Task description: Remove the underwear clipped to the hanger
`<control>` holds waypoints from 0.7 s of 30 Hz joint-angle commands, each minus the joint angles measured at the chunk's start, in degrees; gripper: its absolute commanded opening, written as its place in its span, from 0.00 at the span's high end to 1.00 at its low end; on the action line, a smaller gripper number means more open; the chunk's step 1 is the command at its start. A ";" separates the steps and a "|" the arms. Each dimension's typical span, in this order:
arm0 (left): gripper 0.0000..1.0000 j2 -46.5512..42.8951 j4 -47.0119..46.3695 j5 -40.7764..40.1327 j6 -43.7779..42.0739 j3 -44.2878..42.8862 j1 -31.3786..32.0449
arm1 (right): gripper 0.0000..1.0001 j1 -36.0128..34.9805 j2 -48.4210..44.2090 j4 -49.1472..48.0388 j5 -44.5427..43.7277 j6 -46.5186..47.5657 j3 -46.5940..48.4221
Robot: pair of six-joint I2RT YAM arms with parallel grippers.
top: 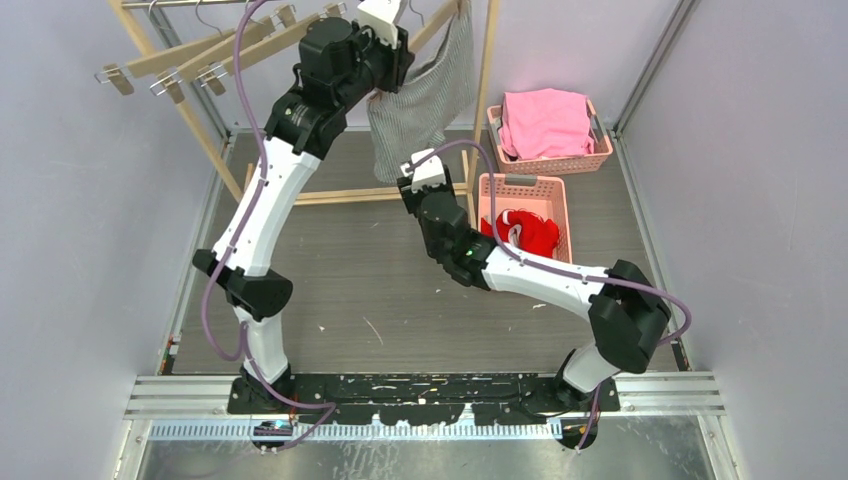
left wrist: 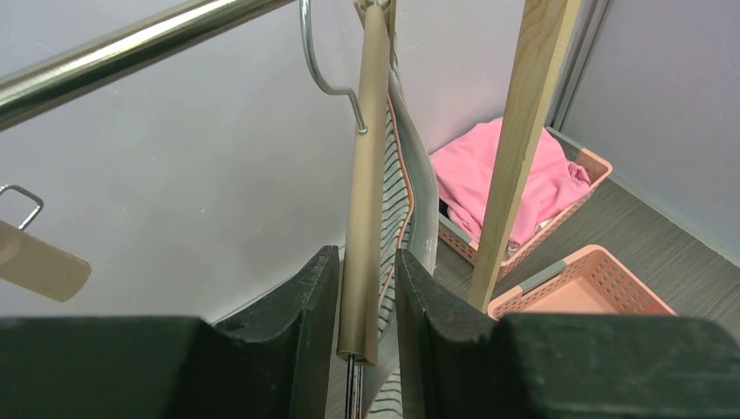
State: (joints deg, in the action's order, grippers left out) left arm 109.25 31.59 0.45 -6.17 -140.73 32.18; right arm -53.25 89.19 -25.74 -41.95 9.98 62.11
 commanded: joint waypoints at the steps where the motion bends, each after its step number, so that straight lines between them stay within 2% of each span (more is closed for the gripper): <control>1: 0.72 0.78 -1.61 -0.22 -0.83 -2.00 0.16 | 0.47 -0.44 -4.18 -4.12 -0.25 0.67 -0.78; 8: 0.75 2.31 -0.05 -0.42 -1.80 -2.84 0.20 | 0.46 -0.84 -6.98 -5.65 0.73 0.79 -2.75; 10: 0.81 2.68 -0.13 -0.44 -1.97 -2.82 0.16 | 0.45 -0.86 -7.01 -5.64 0.58 1.04 -2.78; 13: 0.97 3.11 -0.57 -0.69 -2.00 -2.82 0.16 | 0.45 -0.97 -6.64 -5.55 0.16 1.42 -3.10; 14: 1.00 3.15 -0.87 -0.65 -2.00 -2.69 0.16 | 0.44 -0.97 -6.51 -5.49 -0.01 1.44 -3.18; 21: 1.00 0.31 -8.47 -1.20 -0.81 2.01 0.17 | 0.43 -0.97 -5.02 -4.93 -2.18 1.85 -3.91</control>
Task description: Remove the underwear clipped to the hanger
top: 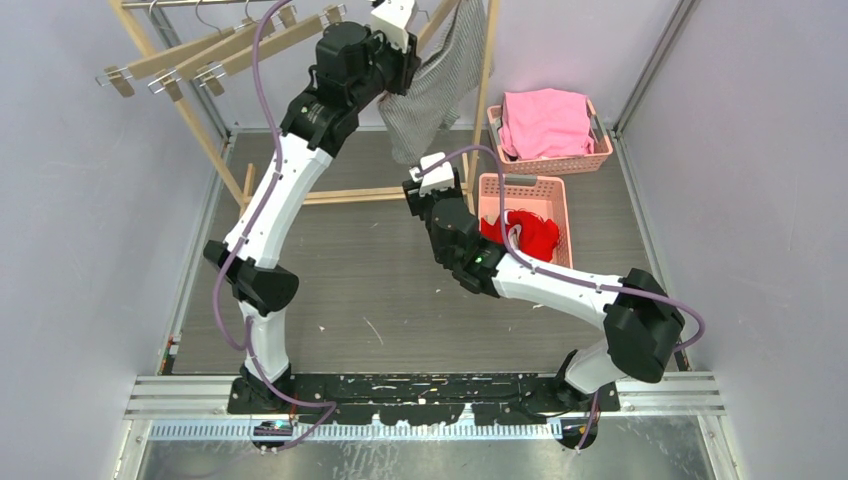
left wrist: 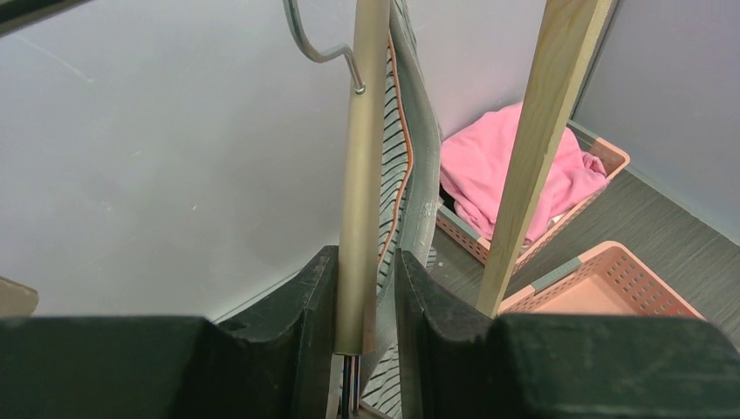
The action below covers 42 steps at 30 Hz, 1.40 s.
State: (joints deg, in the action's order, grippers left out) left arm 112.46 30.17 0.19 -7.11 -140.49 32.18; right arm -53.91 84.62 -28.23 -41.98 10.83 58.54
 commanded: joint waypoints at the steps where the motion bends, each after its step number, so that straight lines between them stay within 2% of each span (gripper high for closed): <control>1: 1.00 -3.08 -7.69 -0.86 0.20 1.66 0.16 | 0.43 -0.32 -0.47 -2.26 -2.44 1.10 -0.51; 3: 1.00 -2.87 -7.19 -1.03 0.29 0.30 0.12 | 0.43 -0.32 -0.78 -1.78 -2.58 0.87 -0.90; 4: 0.95 -2.59 -6.44 -1.43 0.41 -1.13 0.11 | 0.42 -0.27 -1.04 -1.56 -2.46 0.74 -1.13; 6: 0.75 -2.50 -5.35 -2.07 0.44 -2.03 0.16 | 0.42 -0.31 -1.65 -1.39 -2.24 0.68 -1.60; 9: 0.70 -2.88 -4.38 -2.42 -0.27 -2.28 0.16 | 0.42 -0.32 -2.23 -1.03 -2.31 0.67 -1.96; 11: 0.64 -3.23 -3.93 -2.98 -0.67 -2.33 0.16 | 0.42 -0.32 -2.51 -0.69 -2.24 0.47 -2.23; 18: 0.57 -3.82 -4.91 -4.09 -0.96 -2.34 0.16 | 0.42 -0.49 -2.92 0.36 -1.35 -0.50 -2.80; 20: 0.60 -3.67 -4.92 -4.40 -1.33 -2.45 0.16 | 0.42 -0.58 -3.12 0.37 -1.44 -0.55 -3.16; 24: 0.85 -3.50 -3.23 -6.43 -2.30 -3.11 0.16 | 0.42 -0.63 -3.58 0.05 -1.67 -0.71 -3.92; 26: 0.91 -3.99 -2.15 -8.21 -3.26 -2.99 0.14 | 0.41 -0.76 -3.50 0.33 -1.95 -0.96 -3.92; 32: 0.93 -7.91 -1.58 -13.43 -7.23 1.29 0.01 | 0.41 -0.93 -4.16 0.33 -2.15 -2.45 -4.89; 42: 1.00 -14.50 -3.26 -16.64 -9.45 7.34 -1.14 | 0.40 -1.40 -4.61 0.76 -2.56 -3.60 -5.90</control>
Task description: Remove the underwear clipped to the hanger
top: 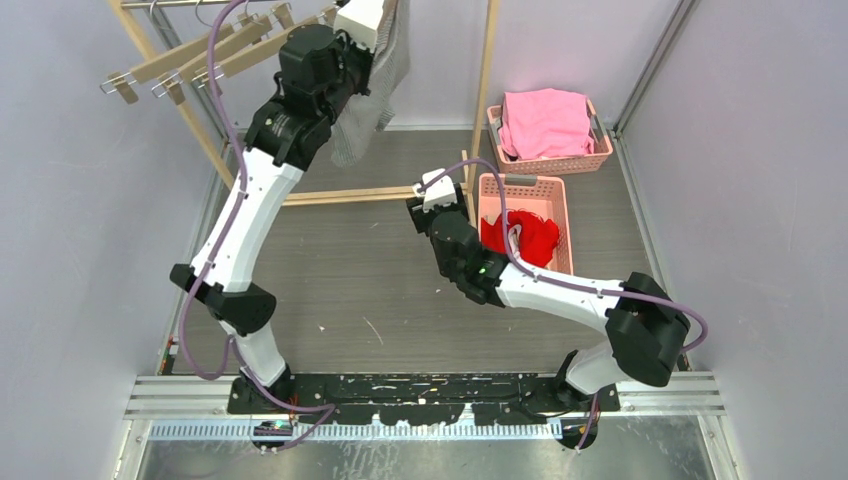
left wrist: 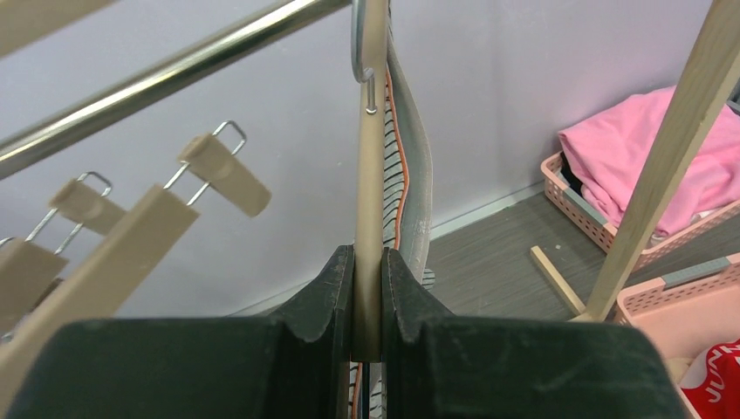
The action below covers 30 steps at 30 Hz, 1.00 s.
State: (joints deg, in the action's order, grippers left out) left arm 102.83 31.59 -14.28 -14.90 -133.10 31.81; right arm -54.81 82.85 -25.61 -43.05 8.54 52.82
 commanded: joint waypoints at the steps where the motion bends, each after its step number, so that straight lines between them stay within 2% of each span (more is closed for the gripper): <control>1: 1.00 -5.36 -5.27 -2.03 -1.69 0.49 -0.86 | 0.40 -0.56 -2.99 -2.00 -1.62 -1.45 -0.40; 10: 1.00 -9.41 -8.02 0.22 -0.36 4.31 -0.98 | 0.40 -0.56 -3.83 -2.50 -2.41 -1.32 -1.44; 17: 1.00 -15.90 -8.72 1.83 2.81 14.61 -0.95 | 0.40 -0.55 -4.14 -2.09 -2.73 -1.42 -1.50; 24: 1.00 -26.72 -1.10 4.33 8.46 27.59 -0.96 | 0.40 -0.56 -6.02 -2.33 -3.91 -0.98 -1.91; 30: 1.00 -42.31 3.03 9.40 12.77 40.56 -0.96 | 0.40 0.14 -8.09 -2.52 -4.41 -0.95 -2.70</control>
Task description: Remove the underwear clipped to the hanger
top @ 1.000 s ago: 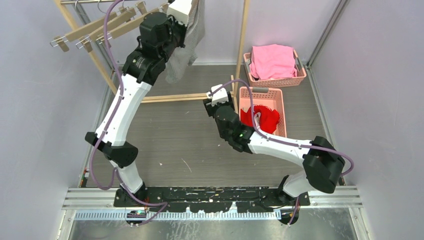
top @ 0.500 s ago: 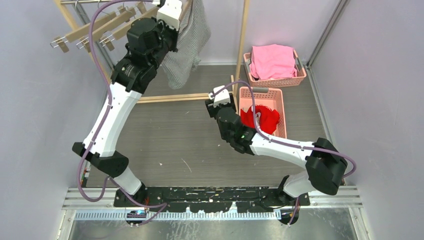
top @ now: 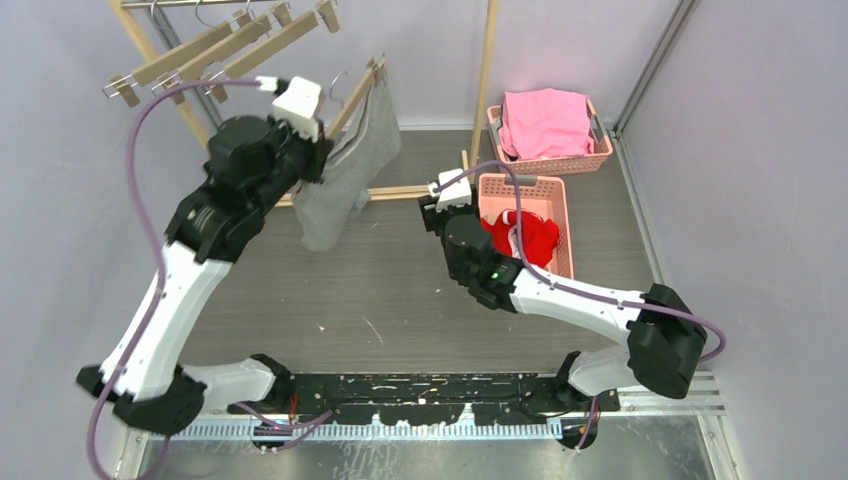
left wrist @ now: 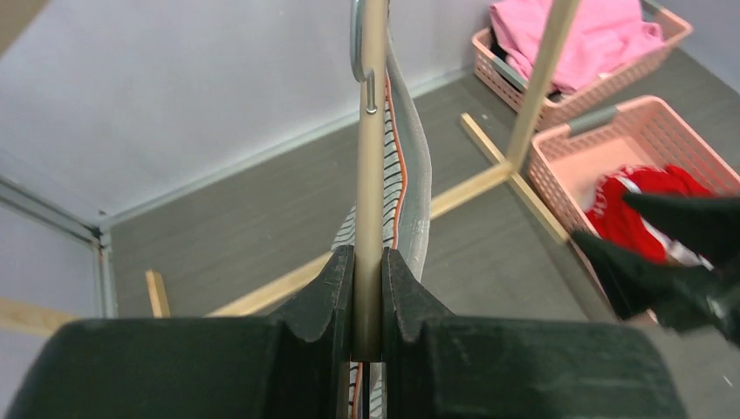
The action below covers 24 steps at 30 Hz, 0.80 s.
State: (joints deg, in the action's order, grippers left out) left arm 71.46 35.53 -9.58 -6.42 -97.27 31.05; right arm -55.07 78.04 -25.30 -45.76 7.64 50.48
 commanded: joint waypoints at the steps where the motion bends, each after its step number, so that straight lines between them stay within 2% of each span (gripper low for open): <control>1: 1.00 -13.47 -0.66 5.91 4.77 6.89 -0.20 | 0.40 0.85 -3.78 -2.19 -1.70 -0.03 -0.33; 4: 1.00 -21.24 0.97 7.41 4.79 12.74 -0.20 | 0.34 4.12 -6.86 2.83 1.93 -3.27 -0.23; 8: 1.00 -29.09 5.32 9.39 4.28 18.24 -0.24 | 0.08 15.74 -14.56 12.12 24.24 -10.28 -0.41; 9: 1.00 -30.65 6.14 10.68 3.94 19.39 -0.20 | 0.05 18.56 -15.65 13.28 29.96 -10.77 -0.60; 11: 1.00 -33.46 7.61 13.44 3.58 21.52 -0.20 | 0.03 22.37 -17.98 15.57 40.67 -10.59 0.20; 13: 1.00 -35.74 8.97 16.68 3.62 23.41 -0.20 | 0.02 23.52 -18.53 18.97 46.57 -8.65 2.03; 16: 1.00 -37.91 10.11 22.00 4.38 25.26 -0.19 | 0.02 23.55 -17.92 23.44 53.90 -5.93 5.83; 19: 1.00 -38.69 10.32 25.67 5.31 26.63 -0.20 | 0.00 23.52 -18.96 23.85 60.61 -5.18 7.67; 24: 1.00 -39.91 10.06 27.68 6.18 28.11 -0.20 | 0.00 23.55 -20.99 23.29 70.57 -5.15 10.13</control>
State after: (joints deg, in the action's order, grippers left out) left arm 33.32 49.10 13.17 -1.78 -68.95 31.05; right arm -31.38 59.70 -1.34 12.45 1.58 56.18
